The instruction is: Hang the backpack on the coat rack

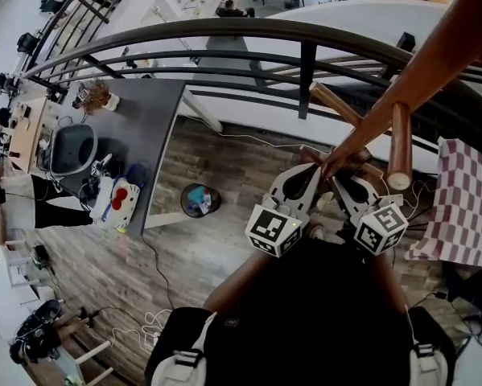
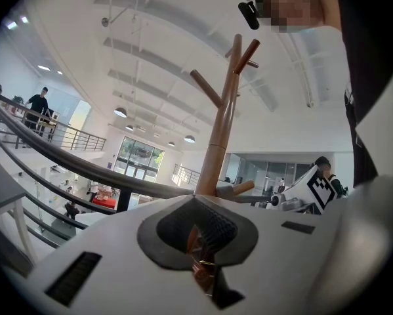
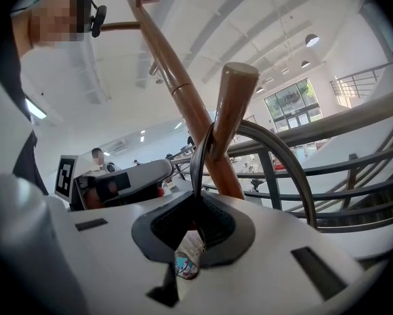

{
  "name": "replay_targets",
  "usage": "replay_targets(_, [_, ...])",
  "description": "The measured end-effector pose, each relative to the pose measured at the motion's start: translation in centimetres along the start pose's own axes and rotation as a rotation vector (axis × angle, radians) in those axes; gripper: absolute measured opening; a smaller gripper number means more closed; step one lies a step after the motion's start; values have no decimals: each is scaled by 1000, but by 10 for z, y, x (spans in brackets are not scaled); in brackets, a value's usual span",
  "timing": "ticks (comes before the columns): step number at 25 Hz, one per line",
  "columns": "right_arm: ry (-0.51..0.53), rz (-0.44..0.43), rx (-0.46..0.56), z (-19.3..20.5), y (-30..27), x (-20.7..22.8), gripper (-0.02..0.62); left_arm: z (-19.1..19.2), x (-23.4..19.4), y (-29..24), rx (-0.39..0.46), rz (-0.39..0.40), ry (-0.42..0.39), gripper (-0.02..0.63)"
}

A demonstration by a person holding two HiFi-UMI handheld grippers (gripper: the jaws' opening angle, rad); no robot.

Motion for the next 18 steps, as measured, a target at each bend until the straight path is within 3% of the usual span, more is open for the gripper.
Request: replay_targets(18, [-5,40,-2,15,-3,10,26,4,9,14,3,-12,9,9])
Point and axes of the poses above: the fingertips, and each gripper's own axes: y backward along the fingers, x to its right, z out of its underside, the point moved 10 cm from there along y, backward along the fingers, and after that the axes turned 5 degrees about -y, right-handed, at the moved point
